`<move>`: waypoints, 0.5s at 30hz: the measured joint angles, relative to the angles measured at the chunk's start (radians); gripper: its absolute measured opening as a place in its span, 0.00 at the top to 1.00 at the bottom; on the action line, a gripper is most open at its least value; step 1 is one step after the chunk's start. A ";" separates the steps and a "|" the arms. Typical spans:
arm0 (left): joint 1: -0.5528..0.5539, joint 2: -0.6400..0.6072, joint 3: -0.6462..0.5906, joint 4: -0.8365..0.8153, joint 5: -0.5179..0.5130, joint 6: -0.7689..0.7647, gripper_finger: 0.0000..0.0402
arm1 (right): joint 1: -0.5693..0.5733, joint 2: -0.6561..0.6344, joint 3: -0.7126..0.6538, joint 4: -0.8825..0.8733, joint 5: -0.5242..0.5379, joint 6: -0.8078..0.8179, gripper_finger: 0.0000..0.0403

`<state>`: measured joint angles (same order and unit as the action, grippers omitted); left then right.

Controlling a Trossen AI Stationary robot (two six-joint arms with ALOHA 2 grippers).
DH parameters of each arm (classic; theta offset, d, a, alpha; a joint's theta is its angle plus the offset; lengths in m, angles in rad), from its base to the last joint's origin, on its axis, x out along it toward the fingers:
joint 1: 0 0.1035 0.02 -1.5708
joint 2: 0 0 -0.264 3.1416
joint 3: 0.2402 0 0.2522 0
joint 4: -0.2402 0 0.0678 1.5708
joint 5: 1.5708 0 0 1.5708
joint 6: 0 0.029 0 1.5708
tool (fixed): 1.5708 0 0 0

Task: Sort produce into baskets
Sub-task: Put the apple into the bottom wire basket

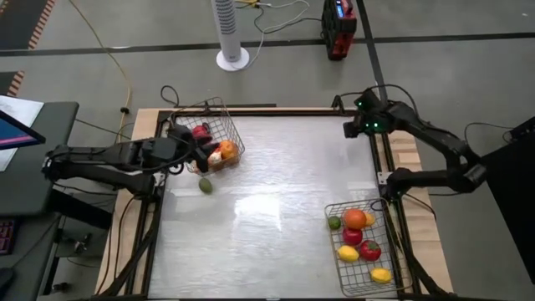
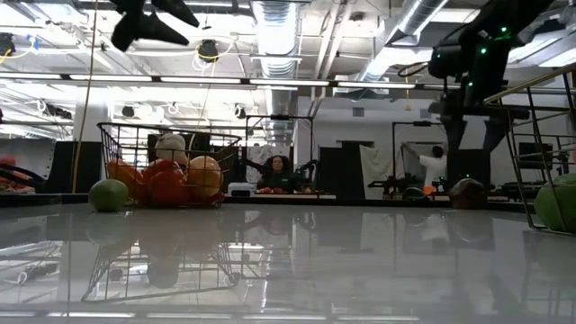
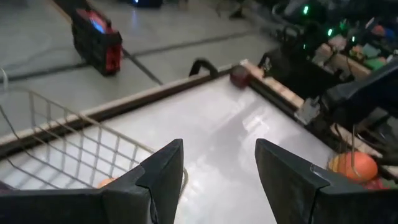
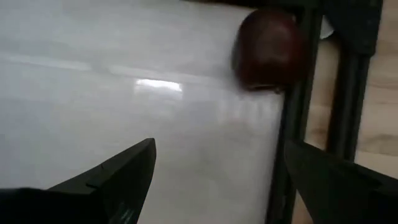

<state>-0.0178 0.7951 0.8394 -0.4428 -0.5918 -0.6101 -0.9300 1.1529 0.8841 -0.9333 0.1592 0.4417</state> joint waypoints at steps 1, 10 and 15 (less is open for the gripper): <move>0.017 0.015 0.000 0.000 0.029 -0.007 0.53 | 0.014 0.009 0.000 -0.001 0.019 0.001 0.06; 0.112 0.082 0.000 0.023 0.174 -0.028 0.53 | 0.089 0.026 0.001 0.018 -0.053 0.147 0.06; 0.131 0.079 0.000 0.050 0.206 0.035 0.53 | 0.153 0.047 0.059 0.028 -0.052 0.226 0.06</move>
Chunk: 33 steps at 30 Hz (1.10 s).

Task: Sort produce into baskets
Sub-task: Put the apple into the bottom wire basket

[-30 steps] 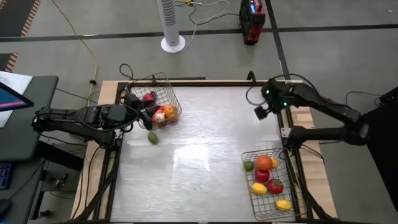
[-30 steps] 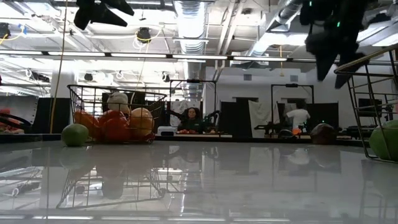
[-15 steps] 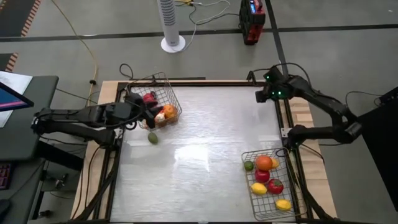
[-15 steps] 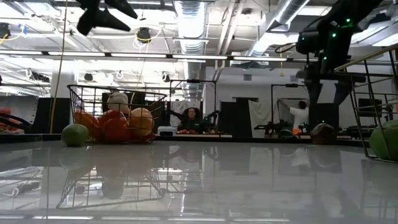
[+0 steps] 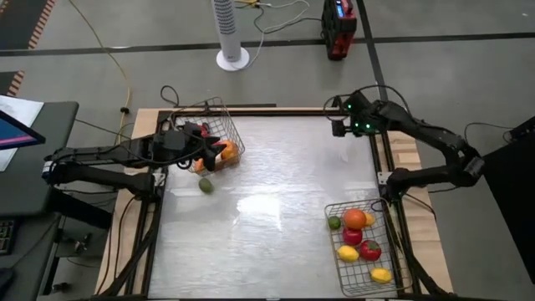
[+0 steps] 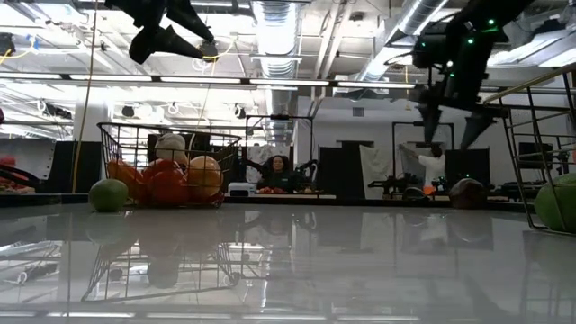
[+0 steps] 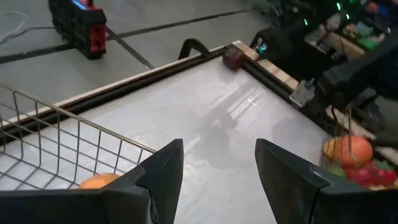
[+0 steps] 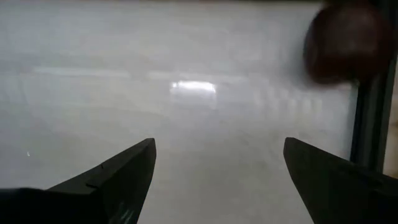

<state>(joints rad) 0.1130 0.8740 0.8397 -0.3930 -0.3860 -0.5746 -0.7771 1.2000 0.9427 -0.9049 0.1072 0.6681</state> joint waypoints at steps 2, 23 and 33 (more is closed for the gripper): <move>0.010 -0.004 0.002 -0.002 0.028 0.028 0.53 | 0.011 0.019 0.032 0.013 0.005 0.012 0.06; 0.048 -0.032 0.005 -0.016 0.115 0.119 0.53 | -0.214 0.478 0.428 -0.253 0.097 -0.193 0.10; 0.048 -0.037 0.005 -0.020 0.119 0.126 0.53 | -0.283 0.680 0.686 -0.510 0.123 -0.342 0.14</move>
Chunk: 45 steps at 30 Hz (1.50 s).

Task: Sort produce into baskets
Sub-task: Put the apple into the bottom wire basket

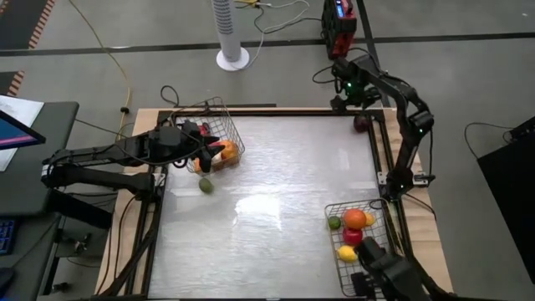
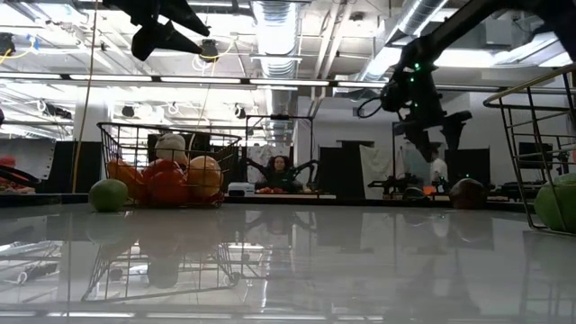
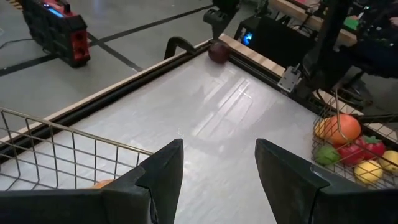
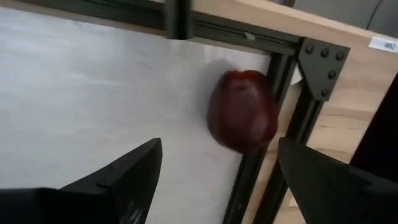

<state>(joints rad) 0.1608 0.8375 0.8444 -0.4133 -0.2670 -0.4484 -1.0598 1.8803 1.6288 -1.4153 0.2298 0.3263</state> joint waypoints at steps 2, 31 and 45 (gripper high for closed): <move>0.000 0.000 0.000 0.000 0.000 0.003 0.53 | -0.017 0.025 0.007 -0.009 0.001 -0.011 0.15; 0.000 0.000 0.000 -0.026 -0.001 0.011 0.53 | -0.027 0.094 0.119 -0.144 -0.063 -0.078 0.19; 0.000 -0.001 0.000 -0.021 -0.013 -0.002 0.53 | 0.075 -0.196 -0.190 0.125 -0.048 0.073 0.19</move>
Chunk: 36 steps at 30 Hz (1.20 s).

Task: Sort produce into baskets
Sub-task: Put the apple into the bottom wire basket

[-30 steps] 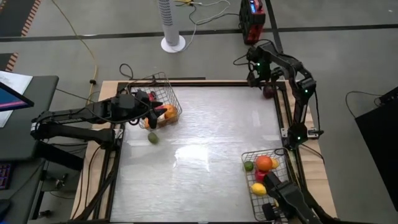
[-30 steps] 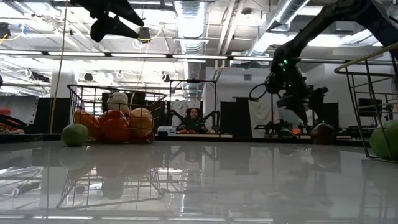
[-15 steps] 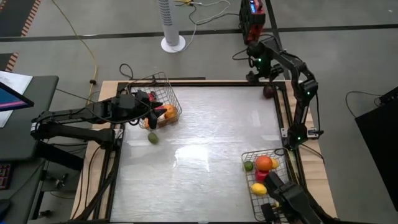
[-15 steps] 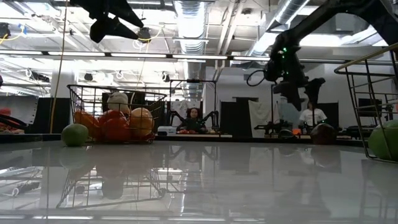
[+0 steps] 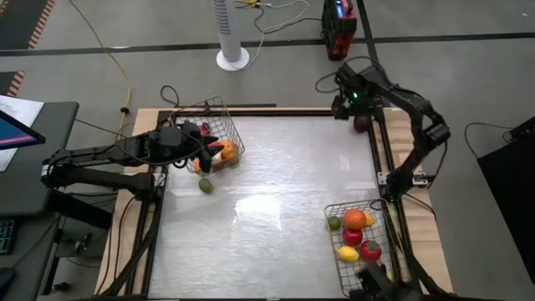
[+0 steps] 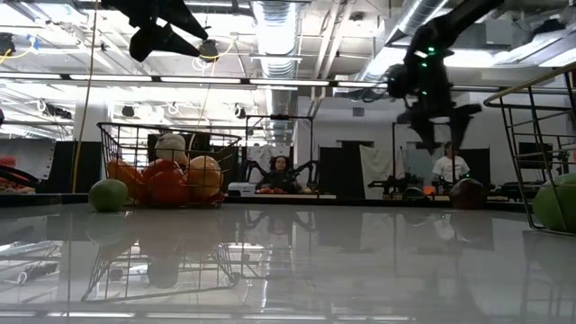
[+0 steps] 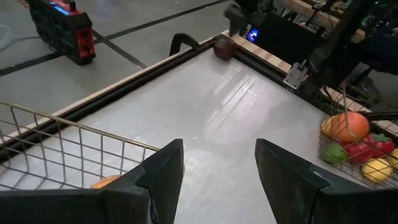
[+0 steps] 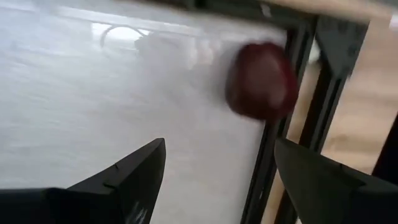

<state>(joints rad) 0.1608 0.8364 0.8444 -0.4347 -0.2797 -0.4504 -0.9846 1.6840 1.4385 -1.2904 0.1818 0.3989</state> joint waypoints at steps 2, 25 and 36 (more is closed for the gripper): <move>0.000 0.000 0.000 0.000 -0.015 0.009 0.53 | 0.005 -0.040 -0.084 0.024 0.000 0.039 0.19; 0.160 0.429 -0.001 0.383 0.320 0.019 0.53 | 0.220 -0.276 -0.401 0.274 -0.085 0.275 0.19; 0.177 0.654 0.148 0.394 0.478 -0.012 0.53 | 0.431 -0.391 -0.437 0.281 0.058 0.451 0.20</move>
<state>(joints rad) 0.3374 1.4899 0.9925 -0.0404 0.1988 -0.4625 -0.5538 1.2928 1.0017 -1.0096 0.2398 0.8496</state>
